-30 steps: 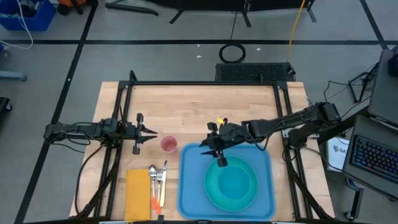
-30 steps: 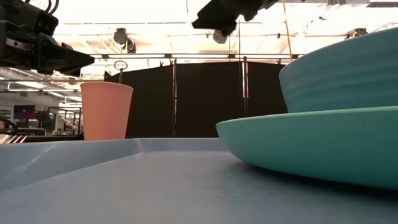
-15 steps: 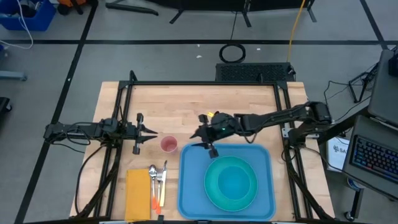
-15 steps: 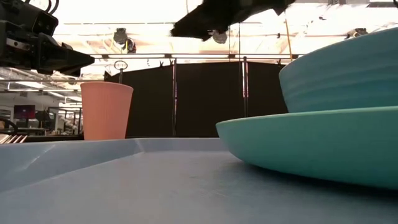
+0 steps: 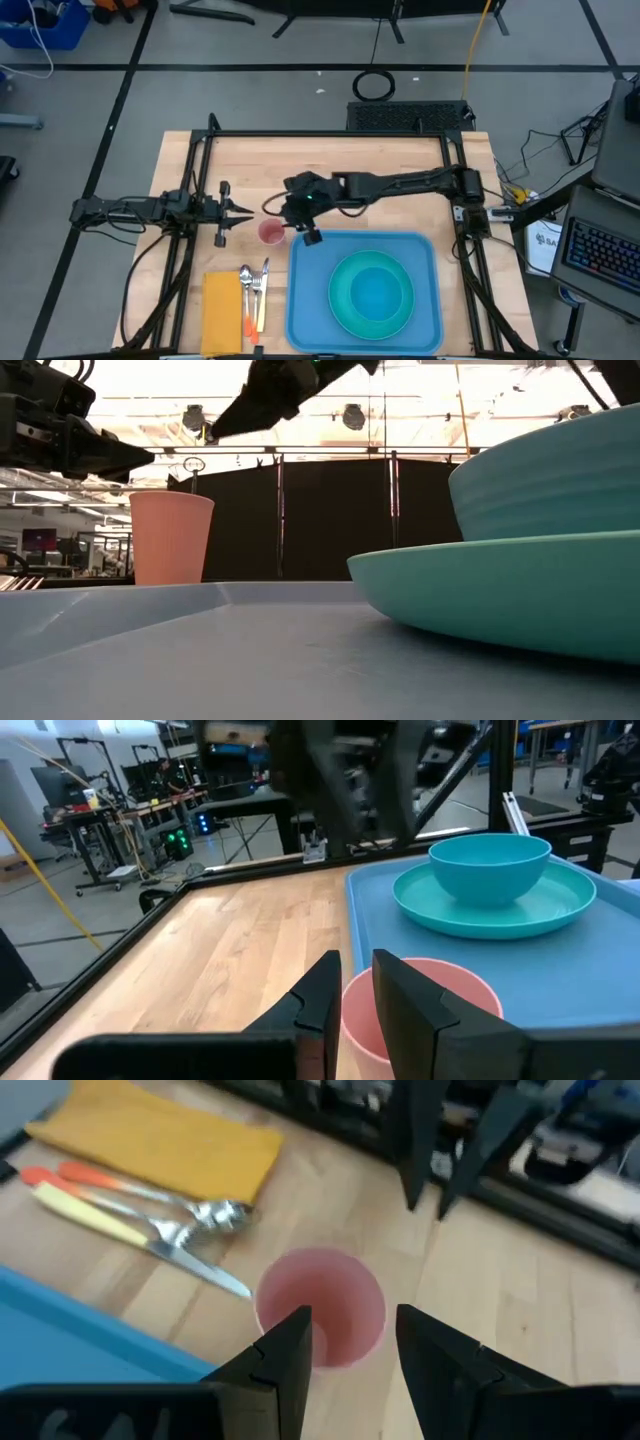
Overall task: Set up tray
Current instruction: Put the pink cup on the blue serving tray at the top right of the light blue plate
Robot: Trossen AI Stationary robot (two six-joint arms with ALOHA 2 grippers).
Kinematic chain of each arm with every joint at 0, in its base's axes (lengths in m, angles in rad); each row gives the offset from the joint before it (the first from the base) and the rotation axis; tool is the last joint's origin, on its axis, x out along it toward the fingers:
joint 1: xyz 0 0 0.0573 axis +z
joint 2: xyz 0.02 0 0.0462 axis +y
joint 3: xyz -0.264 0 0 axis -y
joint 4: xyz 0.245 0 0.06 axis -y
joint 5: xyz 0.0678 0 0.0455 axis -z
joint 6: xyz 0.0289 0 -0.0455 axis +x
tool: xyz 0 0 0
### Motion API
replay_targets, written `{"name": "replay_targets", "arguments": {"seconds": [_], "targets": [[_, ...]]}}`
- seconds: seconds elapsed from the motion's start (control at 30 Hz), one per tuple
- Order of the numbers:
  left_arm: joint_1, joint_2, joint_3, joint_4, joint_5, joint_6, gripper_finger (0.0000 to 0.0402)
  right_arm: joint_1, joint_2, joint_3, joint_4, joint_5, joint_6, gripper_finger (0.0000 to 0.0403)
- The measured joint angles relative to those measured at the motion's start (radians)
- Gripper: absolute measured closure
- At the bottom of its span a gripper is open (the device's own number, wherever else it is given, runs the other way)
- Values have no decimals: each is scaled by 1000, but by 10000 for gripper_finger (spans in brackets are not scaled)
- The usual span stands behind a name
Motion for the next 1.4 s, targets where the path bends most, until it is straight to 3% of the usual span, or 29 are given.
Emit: {"name": "replay_targets", "arguments": {"seconds": [0.17, 0.67, 1.0, 1.4], "targets": [[0, 9, 0, -6, 3, 0, 334, 1, 44, 63, -108, 0, -3, 268], [0, 24, -1, 17, 3, 0, 334, 7, 43, 50, -152, -2, -16, 268], [0, 24, -1, 16, 3, 0, 334, 7, 43, -56, 10, -73, -25, 268], [0, 24, -1, 16, 3, 0, 334, 14, 46, -61, 39, -106, -120, 268]]}}
